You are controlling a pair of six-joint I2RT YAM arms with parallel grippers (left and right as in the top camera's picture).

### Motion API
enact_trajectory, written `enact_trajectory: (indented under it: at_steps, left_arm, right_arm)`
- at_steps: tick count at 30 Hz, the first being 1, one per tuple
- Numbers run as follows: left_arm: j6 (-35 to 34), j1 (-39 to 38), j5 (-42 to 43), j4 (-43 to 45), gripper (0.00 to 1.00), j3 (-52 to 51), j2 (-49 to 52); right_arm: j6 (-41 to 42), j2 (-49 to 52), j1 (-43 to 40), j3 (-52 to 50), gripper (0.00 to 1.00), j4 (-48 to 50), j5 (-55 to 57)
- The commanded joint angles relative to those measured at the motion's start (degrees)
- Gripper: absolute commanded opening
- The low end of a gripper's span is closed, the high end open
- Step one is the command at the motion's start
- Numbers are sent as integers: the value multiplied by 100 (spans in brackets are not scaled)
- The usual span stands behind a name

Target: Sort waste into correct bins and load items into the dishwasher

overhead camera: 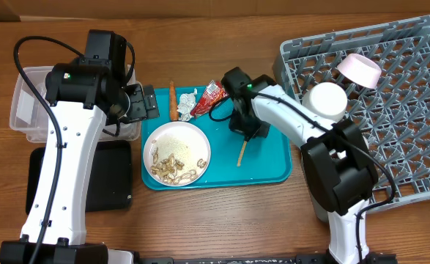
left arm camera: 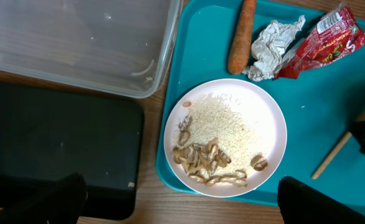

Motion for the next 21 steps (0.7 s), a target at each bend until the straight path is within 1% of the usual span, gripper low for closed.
enact_trajectory:
  at_steps: [1,3,6,8,11,15,18,19,21]
  left_arm:
    - [-76,31,-72,13,100,66,46]
    - [-76,31,-72,13,100,66,46]
    - [-76,31,-72,13,100,66,46]
    - [-76,31,-74,13,100,66,46]
    - [-76,31,-72,13,100,63,46]
    - [-76,31,-72,11,100,63,46]
    - [-79,31,-72,11,100,66,46]
    - [-76,31,-72,13,100,66,46]
    - [-76,31,-72,11,100,63,46]
  right_arm:
    - [-1386,-769,63,273,4,-116,741]
    - [-1843,-1126,39,273,4,-188,970]
    - [-2634,-1620,-7,273,4,-210,1010]
    - [-2920,-1930,-72,273,4,-280,1244]
    - [-3036,-2282,-278,273,4,-413,1884]
    - [-4063,-2376,-748,269,4,-332,2020]
    - [-4616,-2286,-1086,205,4,-173,1709]
    - [-4752,-2223,-1189,175,4,-125,1556]
    - [-4760,-2079,-1338,138,4,-107,1526]
